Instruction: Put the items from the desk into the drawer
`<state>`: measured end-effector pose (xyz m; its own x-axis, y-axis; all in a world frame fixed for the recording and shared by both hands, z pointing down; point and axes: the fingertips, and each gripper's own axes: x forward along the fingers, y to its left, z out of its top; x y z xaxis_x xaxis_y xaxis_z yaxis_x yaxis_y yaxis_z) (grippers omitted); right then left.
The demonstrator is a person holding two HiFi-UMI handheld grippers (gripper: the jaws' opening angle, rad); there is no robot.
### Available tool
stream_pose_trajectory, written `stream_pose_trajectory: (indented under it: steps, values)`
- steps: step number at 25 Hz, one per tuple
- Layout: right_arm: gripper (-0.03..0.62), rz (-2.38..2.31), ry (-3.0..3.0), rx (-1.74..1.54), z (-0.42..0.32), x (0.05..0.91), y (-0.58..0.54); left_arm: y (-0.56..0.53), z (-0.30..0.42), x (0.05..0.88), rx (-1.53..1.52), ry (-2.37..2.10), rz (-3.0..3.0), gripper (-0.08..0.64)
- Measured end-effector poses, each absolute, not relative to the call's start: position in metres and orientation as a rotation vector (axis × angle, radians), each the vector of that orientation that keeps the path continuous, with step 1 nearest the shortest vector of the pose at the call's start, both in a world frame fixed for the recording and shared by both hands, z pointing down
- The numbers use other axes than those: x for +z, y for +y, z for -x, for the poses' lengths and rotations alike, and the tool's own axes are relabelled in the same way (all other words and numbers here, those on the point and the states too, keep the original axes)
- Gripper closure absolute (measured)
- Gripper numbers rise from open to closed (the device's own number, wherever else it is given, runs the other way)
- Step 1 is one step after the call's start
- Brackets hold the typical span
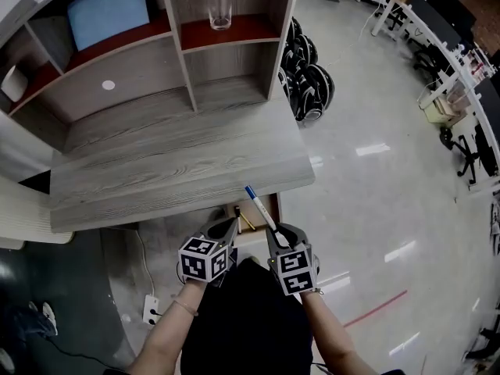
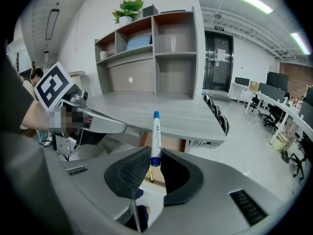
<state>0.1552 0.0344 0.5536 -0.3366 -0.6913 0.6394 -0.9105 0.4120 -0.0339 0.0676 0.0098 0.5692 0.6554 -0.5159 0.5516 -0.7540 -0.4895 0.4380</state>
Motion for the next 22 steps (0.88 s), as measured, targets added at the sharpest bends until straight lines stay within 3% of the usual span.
stream_pose_trajectory:
  steps: [22]
  values:
    - [0.523,-1.277,-2.09,0.607,-0.153,0.616,0.067,0.038,-0.088,0.638,0.551,-0.896,-2.084,0.533]
